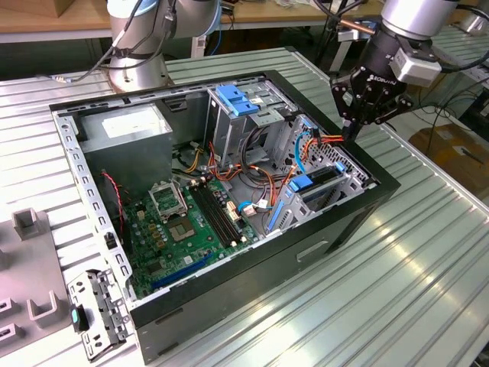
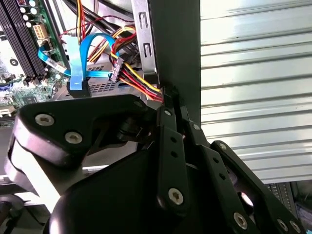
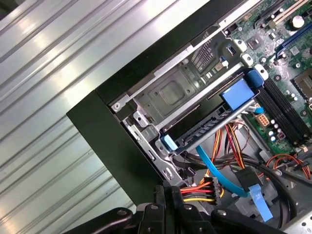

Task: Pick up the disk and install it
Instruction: 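Insert the first disk wire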

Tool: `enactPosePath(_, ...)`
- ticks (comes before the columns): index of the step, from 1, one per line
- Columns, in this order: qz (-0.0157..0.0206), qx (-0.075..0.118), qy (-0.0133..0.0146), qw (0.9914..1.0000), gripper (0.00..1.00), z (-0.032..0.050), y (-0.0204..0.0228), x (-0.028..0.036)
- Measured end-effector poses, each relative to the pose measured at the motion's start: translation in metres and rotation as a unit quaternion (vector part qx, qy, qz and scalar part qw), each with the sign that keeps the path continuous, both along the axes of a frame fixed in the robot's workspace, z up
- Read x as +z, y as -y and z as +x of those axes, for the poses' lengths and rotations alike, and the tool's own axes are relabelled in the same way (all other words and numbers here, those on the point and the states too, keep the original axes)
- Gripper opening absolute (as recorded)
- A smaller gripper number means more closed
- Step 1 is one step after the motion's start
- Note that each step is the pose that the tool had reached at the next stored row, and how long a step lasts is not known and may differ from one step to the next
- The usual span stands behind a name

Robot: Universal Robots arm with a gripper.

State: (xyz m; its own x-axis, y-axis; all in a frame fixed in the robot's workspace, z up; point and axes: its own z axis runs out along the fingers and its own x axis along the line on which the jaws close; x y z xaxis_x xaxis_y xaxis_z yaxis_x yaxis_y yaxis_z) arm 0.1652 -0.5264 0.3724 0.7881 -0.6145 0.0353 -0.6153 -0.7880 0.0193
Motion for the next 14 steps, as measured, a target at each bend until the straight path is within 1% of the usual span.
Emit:
enactPosePath(5, -0.0002, 0.0, 0.0, 1.0, 0.17, -0.0001, 0.0, 0.0003)
enactPosePath(10, -0.0001, -0.002, 0.0, 1.0, 0.17, -0.0035, 0.0001, 0.0002)
enactPosePath(12, -0.0001, -0.018, 0.0, 0.99985, 0.17, -0.0036, 0.0, 0.0002)
enactPosePath(14, -0.0002, -0.034, 0.0, 0.99944, 0.17, -0.0036, 0.0, 0.0003)
